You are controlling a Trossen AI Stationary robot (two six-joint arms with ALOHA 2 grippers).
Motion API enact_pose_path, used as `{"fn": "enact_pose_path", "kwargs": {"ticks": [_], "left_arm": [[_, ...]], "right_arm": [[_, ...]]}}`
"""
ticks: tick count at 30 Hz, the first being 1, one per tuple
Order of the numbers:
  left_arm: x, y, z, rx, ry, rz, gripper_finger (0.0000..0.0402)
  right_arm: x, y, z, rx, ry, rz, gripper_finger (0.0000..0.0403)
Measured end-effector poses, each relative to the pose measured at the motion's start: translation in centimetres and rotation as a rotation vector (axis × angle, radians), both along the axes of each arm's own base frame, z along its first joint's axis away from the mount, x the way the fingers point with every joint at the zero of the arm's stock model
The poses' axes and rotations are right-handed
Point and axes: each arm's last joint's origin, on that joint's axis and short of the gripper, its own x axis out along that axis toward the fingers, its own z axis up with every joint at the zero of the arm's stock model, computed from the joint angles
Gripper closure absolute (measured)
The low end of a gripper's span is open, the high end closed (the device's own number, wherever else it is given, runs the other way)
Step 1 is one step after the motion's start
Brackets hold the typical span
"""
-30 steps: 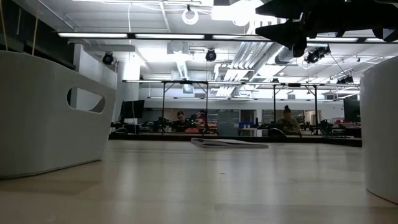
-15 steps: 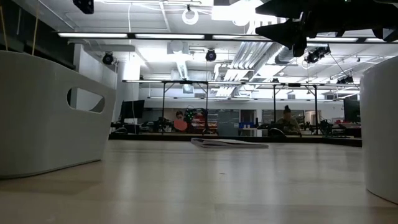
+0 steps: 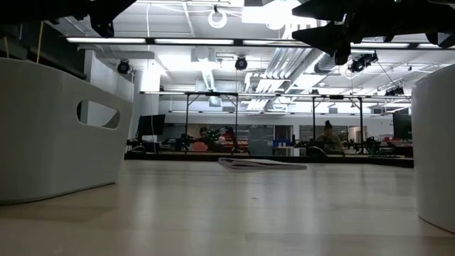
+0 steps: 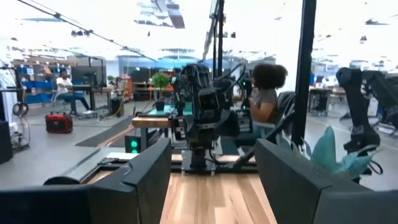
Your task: Pick and place USB-C Cables
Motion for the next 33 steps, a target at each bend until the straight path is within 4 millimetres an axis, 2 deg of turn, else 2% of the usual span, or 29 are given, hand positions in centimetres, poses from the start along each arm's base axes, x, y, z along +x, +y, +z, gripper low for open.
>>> {"fn": "enact_pose_path", "kwargs": {"ticks": [21, 33], "left_arm": [[0.1, 0.1, -0.7, -0.004, 0.073, 0.019, 0.0188], [-1.1, 0.4, -0.6, -0.027, 0.067, 0.04, 0.0188]], "right_arm": [[0.0, 0.0, 0.0, 0.0, 0.0, 0.0, 0.0162], [0.0, 0.0, -0.1, -0.002, 0.007, 0.0, 0.0162]]}}
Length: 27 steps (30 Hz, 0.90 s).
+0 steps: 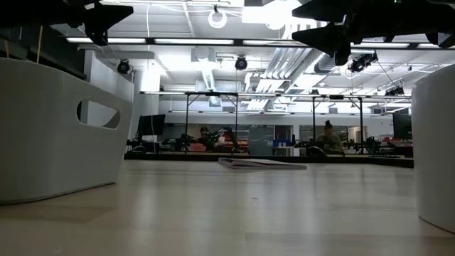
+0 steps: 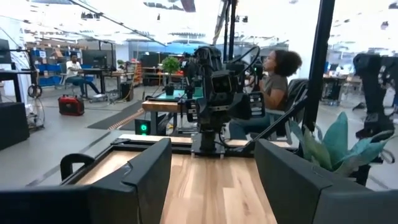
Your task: Pick and place USB-C Cables
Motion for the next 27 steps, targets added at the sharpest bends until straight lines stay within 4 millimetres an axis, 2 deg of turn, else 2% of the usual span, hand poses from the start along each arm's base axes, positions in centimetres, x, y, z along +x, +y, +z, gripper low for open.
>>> {"fn": "enact_pose_path", "kwargs": {"ticks": [10, 16, 20, 24, 27], "left_arm": [[-1.4, -0.2, 0.8, -0.037, -0.098, -0.042, 0.0188], [-1.6, -0.2, 0.9, -0.041, -0.109, -0.052, 0.0188], [-1.6, -0.2, 0.9, -0.041, -0.109, -0.052, 0.0188], [-1.6, -0.2, 0.9, -0.041, -0.108, -0.052, 0.0188], [-1.6, -0.2, 0.9, -0.041, -0.108, -0.052, 0.0188]], "right_arm": [[0.0, 0.0, 0.0, 0.021, -0.009, -0.005, 0.0162], [-0.6, -0.5, 1.3, 0.071, -0.098, -0.111, 0.0162], [-2.5, -0.6, 3.5, 0.063, -0.164, -0.105, 0.0162], [-5.7, -1.3, 5.6, 0.053, -0.181, -0.141, 0.0162], [-8.3, -2.1, 6.2, 0.075, -0.159, -0.163, 0.0162]]}}
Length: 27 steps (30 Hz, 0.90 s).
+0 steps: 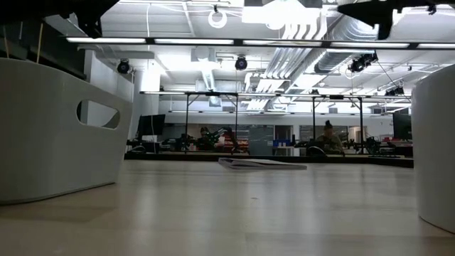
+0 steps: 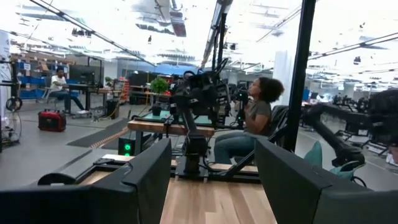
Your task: Pick and place USB-C Cables
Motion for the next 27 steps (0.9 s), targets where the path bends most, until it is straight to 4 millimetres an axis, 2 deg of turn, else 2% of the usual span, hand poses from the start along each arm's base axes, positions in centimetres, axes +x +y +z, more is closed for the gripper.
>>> {"fn": "enact_pose_path", "kwargs": {"ticks": [6, 11, 17, 21, 24, 27], "left_arm": [[0.0, 0.0, 0.0, 0.0, 0.0, 0.0, 0.0188], [0.0, 0.0, 0.0, 0.0, 0.001, 0.0, 0.0188], [0.0, 0.0, 0.0, 0.0, 0.002, 0.0, 0.0188], [0.0, 0.0, -0.1, -0.008, 0.007, -0.002, 0.0188], [0.0, 0.0, -0.1, -0.009, 0.008, -0.002, 0.0188], [0.0, 0.0, -0.1, -0.01, 0.013, -0.002, 0.0188]], "right_arm": [[-3.9, -1.0, -0.6, 0.056, 0.049, 0.126, 0.0162], [-5.4, -1.3, -0.7, 0.054, 0.035, 0.225, 0.0162], [-5.4, -1.2, -0.8, 0.035, 0.041, 0.232, 0.0162], [-4.5, -0.8, -2.1, 0.039, 0.061, 0.239, 0.0162], [-3.9, -0.4, -2.7, -0.016, 0.066, 0.29, 0.0162], [-3.7, -0.4, -2.4, -0.078, 0.057, 0.312, 0.0162]]}}
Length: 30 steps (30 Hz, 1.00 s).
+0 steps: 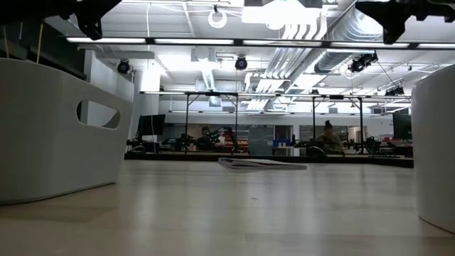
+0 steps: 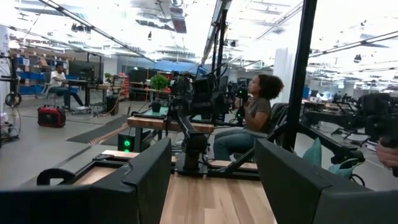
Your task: Pick and place USB-C Cables
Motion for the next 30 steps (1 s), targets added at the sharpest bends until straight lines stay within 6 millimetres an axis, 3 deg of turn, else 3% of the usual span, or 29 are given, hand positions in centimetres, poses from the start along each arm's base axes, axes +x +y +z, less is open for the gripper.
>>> {"fn": "enact_pose_path", "kwargs": {"ticks": [5, 19, 30], "left_arm": [[0.0, 0.0, 0.0, -0.002, 0.001, -0.001, 0.0188], [0.0, 0.0, 0.0, -0.05, -0.002, -0.012, 0.0188], [0.1, 0.0, -0.4, -0.052, 0.033, -0.011, 0.0188]], "right_arm": [[-0.5, -0.6, 1.3, -0.079, -0.033, -0.056, 0.0162], [1.0, -1.7, 0.2, -0.121, 0.079, -0.094, 0.0162], [-0.2, -1.9, -0.4, -0.081, 0.117, -0.058, 0.0162]]}}
